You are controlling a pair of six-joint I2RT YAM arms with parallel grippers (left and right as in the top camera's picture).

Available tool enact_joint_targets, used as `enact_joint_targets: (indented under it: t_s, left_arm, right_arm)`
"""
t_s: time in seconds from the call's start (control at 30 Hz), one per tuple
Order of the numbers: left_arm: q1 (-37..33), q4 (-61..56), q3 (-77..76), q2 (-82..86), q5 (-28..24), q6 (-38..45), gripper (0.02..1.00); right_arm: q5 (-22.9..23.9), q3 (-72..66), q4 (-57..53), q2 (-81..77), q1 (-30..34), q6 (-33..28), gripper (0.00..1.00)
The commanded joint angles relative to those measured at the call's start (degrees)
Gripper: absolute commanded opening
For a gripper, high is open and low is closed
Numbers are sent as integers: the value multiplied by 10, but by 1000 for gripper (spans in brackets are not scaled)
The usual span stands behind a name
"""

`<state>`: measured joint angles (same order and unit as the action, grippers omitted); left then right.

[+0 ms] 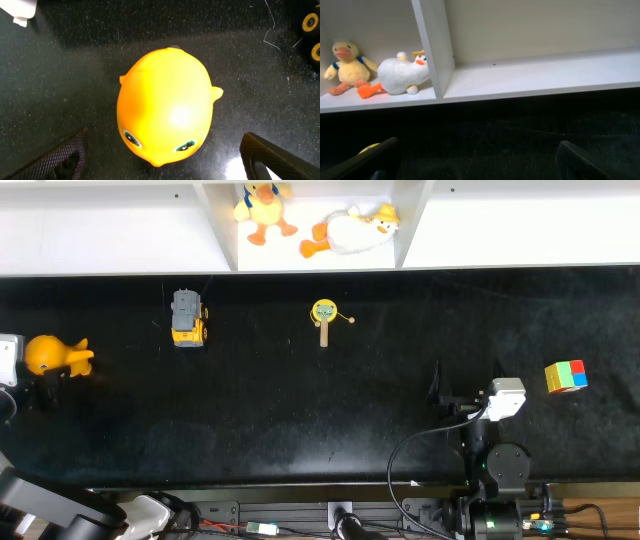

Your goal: Store Toys

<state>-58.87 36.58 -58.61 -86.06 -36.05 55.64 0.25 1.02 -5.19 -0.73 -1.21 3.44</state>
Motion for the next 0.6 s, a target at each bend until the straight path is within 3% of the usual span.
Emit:
enact_joint_targets:
  t_s: [0.03, 0.6]
  left_arm:
    - [7, -1, -16, -2, -15, -6, 982]
    - [27, -9, -16, -2, 15, -26, 987]
  right_arm:
    - [0, -5, 3, 5, 1, 4, 996]
    - [0, -5, 3, 5, 1, 4, 996]
